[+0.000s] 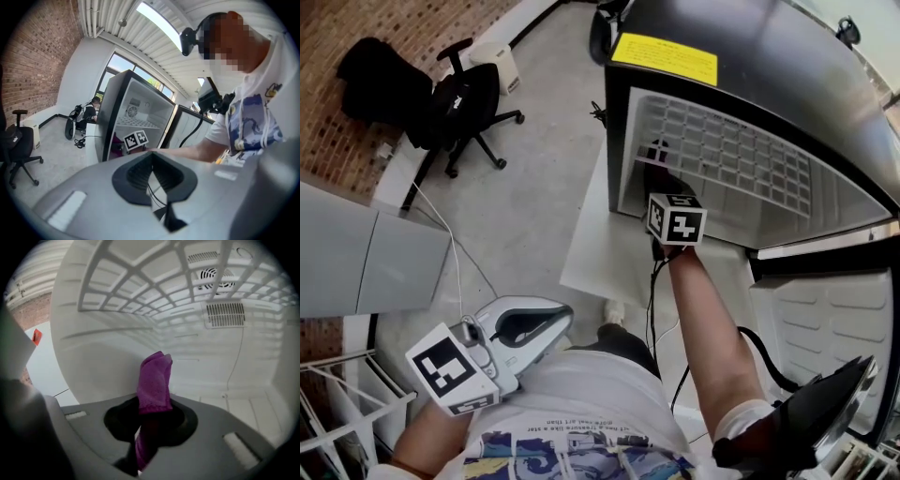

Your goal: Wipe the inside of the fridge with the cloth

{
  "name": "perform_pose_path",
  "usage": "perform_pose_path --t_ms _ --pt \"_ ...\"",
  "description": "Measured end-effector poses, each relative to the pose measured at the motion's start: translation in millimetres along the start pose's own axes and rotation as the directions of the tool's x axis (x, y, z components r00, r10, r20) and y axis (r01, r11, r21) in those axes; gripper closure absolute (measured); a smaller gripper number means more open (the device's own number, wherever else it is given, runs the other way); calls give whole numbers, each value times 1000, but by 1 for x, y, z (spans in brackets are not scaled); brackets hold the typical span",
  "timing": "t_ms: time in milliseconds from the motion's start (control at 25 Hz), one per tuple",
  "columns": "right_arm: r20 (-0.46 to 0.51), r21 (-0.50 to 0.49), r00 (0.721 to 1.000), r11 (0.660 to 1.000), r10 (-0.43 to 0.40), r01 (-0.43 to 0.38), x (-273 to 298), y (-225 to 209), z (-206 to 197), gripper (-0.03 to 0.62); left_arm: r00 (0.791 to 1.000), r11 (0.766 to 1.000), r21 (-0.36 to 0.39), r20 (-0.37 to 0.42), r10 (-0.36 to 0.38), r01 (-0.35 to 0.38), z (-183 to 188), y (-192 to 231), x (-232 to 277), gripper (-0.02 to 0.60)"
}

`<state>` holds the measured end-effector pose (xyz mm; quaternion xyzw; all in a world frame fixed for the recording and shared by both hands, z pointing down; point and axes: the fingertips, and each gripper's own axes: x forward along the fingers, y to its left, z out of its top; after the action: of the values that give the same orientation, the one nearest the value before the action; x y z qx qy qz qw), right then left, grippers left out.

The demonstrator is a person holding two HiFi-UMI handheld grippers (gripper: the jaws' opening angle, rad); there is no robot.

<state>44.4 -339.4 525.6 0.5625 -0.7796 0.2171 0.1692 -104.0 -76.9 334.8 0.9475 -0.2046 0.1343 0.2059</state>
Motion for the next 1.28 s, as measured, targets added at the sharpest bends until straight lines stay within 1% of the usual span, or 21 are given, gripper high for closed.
perform_pose_path --t_ms 200,360,440,560,640,720,840,960,1160,1280 --pt "55 -58 994 993 -99 102 -43 -37 7 540 997 997 24 -3 -74 74 0 -12 16 575" --pt "66 -78 975 973 -213 218 -81 -86 -1 540 991 990 39 -6 -135 135 1 -23 31 575" --pt "65 -88 956 953 -286 291 -101 -114 -5 540 986 985 46 -7 -167 167 2 -28 39 575" --pt "48 -78 919 916 -391 393 -128 -152 -15 540 979 977 56 -15 -203 204 2 -33 49 577" --pt "20 -71 896 893 -444 445 -139 -172 -27 540 975 973 60 -18 -222 222 3 -37 56 575" --pt "-23 -65 877 876 -479 477 -143 -185 -41 540 972 969 66 -20 -236 237 5 -41 61 575" --pt "-99 -58 857 863 -506 502 -138 -194 -64 540 971 968 75 -28 -237 239 6 -41 63 575" --pt "-144 -53 854 866 -500 497 -127 -192 -82 540 975 973 67 -33 -221 223 5 -37 59 575" --pt "-156 -72 877 891 -454 449 -109 -167 -90 540 984 984 40 -27 -174 175 0 -27 47 575" --pt "-149 -74 893 905 -425 418 -101 -150 -88 540 987 986 35 -19 -161 162 -1 -25 43 575"
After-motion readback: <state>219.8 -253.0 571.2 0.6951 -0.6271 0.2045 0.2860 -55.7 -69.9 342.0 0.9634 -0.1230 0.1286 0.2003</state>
